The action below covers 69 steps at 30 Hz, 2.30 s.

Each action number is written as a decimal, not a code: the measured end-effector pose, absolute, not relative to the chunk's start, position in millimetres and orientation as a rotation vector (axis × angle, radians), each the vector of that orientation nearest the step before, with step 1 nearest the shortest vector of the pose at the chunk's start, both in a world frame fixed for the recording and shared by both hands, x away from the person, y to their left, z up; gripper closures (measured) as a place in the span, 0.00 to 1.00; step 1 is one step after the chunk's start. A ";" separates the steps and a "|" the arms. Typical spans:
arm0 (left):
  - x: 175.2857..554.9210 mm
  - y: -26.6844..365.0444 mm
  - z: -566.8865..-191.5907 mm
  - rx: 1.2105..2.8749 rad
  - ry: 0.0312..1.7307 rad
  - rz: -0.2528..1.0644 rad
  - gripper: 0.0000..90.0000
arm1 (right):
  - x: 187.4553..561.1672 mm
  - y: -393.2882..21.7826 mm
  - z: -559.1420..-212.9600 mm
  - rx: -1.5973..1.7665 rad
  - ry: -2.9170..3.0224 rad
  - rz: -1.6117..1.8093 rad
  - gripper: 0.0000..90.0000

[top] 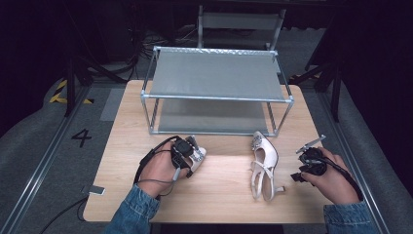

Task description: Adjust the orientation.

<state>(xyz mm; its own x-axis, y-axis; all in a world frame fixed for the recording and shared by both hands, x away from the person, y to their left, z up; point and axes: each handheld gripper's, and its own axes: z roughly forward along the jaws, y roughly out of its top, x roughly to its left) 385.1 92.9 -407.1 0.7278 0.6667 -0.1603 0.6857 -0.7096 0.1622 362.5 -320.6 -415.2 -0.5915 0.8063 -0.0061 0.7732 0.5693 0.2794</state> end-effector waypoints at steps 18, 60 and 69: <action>389.1 81.9 -423.1 2.764 1.070 -0.072 0.81 | 357.5 -328.4 -416.4 1.377 2.653 0.384 0.57; 465.3 53.3 -387.6 2.630 1.059 0.064 0.97 | 345.3 -360.0 -424.3 1.487 2.611 0.384 0.57; 489.9 48.1 -390.7 2.614 1.074 0.099 0.97 | 346.7 -363.8 -429.2 1.497 2.613 0.379 0.57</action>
<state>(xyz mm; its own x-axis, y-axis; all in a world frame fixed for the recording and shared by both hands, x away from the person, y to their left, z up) 489.9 48.1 -390.7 0.7160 0.6959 -0.0544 0.6744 -0.6696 0.3112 346.7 -363.8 -429.2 -0.5090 0.8602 0.0316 0.8337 0.4836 0.2666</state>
